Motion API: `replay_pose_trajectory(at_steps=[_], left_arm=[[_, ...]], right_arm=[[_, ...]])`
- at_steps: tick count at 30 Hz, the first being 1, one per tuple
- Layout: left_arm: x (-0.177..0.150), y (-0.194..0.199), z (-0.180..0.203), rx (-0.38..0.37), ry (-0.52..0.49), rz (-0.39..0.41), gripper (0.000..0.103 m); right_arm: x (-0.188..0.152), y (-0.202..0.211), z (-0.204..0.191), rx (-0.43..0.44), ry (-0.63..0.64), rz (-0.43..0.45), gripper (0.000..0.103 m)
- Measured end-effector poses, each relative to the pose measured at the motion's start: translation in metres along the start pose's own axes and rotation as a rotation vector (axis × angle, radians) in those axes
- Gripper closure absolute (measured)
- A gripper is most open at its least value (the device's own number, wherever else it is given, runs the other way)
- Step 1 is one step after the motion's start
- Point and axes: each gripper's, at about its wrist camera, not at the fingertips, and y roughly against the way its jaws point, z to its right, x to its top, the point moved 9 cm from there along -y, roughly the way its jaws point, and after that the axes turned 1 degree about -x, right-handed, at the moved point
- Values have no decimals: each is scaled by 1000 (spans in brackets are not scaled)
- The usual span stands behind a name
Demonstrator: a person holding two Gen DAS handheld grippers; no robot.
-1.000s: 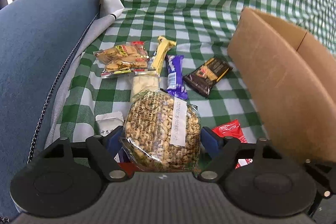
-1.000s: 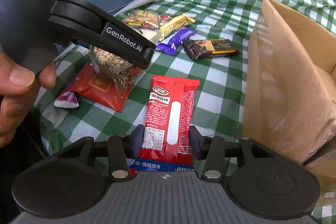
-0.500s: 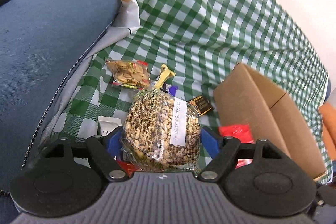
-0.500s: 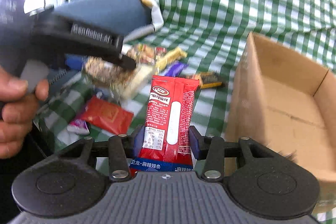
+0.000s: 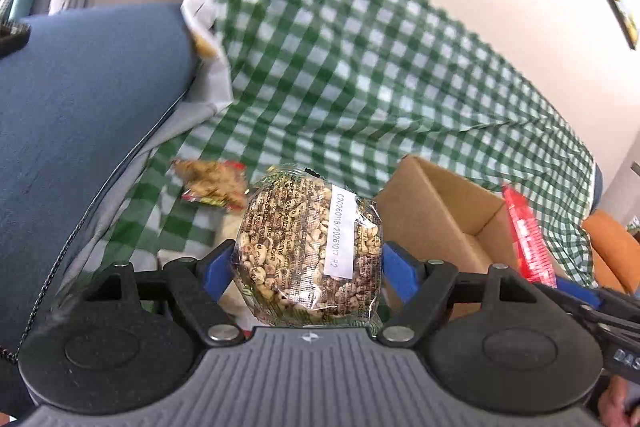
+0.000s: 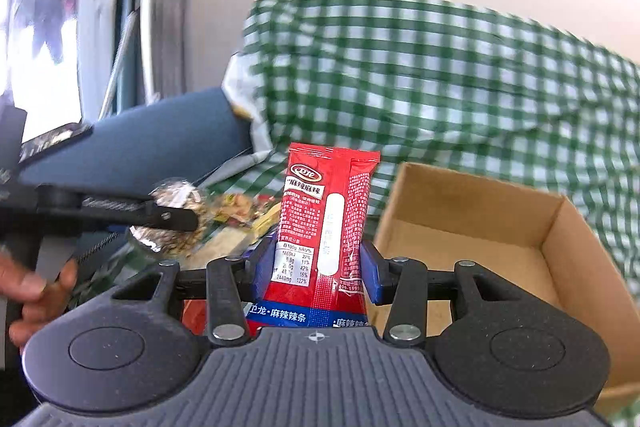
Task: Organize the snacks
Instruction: 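Carry the nut bag and red pack over the box with both tools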
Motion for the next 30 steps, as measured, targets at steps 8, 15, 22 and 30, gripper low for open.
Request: replay_pose_trajectory(at_steps=[8,15,22,30], left_arm=[[-4,13,27,4,-86,40,21],[-7,0,74,11,-173,-51,21],[9,-8,175,-151,-259,-24,21],[4,-31,266,-225,-351,-40,21]], right_arm=[[-6,7,31,0,-124,63,56],[-7,9,60,-65,-186,107,56],[-16,17,121,-239,-296,132,56],[-34,34,180,-411,-454,152,56]])
